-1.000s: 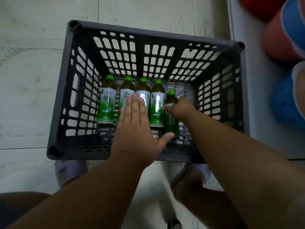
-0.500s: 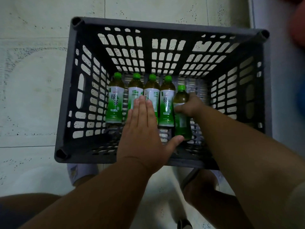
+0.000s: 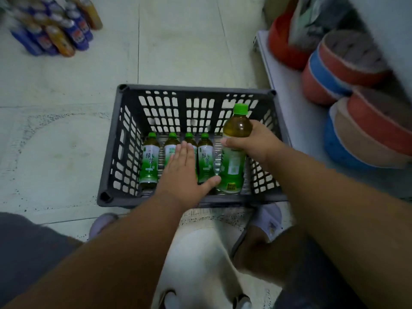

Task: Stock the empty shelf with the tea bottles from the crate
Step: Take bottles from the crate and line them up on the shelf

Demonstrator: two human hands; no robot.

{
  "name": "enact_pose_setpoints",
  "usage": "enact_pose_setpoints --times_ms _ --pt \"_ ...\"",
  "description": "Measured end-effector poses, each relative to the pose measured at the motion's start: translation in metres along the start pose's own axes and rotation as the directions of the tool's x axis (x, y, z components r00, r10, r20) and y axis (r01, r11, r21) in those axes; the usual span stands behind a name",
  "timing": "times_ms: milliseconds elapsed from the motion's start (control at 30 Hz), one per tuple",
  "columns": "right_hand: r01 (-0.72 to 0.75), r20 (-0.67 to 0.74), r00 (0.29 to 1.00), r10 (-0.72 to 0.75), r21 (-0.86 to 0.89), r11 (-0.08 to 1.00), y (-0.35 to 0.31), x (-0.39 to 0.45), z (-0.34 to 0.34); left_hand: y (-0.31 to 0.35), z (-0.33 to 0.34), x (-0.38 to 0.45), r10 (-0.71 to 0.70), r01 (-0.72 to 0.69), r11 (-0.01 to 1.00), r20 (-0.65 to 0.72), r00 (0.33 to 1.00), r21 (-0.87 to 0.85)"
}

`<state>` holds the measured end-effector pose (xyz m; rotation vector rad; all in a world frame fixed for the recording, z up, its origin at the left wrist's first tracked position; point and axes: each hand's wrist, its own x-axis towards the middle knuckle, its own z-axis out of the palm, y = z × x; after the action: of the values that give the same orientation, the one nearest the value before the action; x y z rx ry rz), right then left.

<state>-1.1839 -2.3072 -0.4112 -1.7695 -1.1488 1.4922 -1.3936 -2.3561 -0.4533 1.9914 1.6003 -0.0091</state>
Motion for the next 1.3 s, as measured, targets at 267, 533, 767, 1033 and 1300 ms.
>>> enact_pose_setpoints --times_ms 267,533,767,1033,1300 --pt "0.340 -0.140 0.933 -0.333 0.028 0.940 -0.077 -0.137 -0.017 0.062 -0.073 -0.089 0.050 -0.128 0.886 -0.182 0.982 -0.446" --pt "0.548 -0.345 0.800 -0.491 0.086 0.832 -0.093 -0.269 -0.058 0.141 -0.091 -0.150 0.262 -0.333 0.813 -0.211 0.942 -0.477" --pt "0.538 -0.548 0.692 -0.470 -0.042 0.842 -0.079 -0.351 -0.100 0.224 -0.082 -0.164 0.509 -0.477 0.677 -0.111 0.854 -0.560" --pt "0.384 -0.831 0.464 -0.307 -0.124 0.915 -0.036 -0.441 -0.152 0.331 -0.043 -0.184 0.797 -0.605 0.505 0.064 0.600 -0.616" --pt "0.265 -0.971 0.211 -0.112 -0.053 0.963 0.030 -0.491 -0.211 0.430 0.036 -0.180 0.901 -0.712 0.425 0.180 0.396 -0.560"
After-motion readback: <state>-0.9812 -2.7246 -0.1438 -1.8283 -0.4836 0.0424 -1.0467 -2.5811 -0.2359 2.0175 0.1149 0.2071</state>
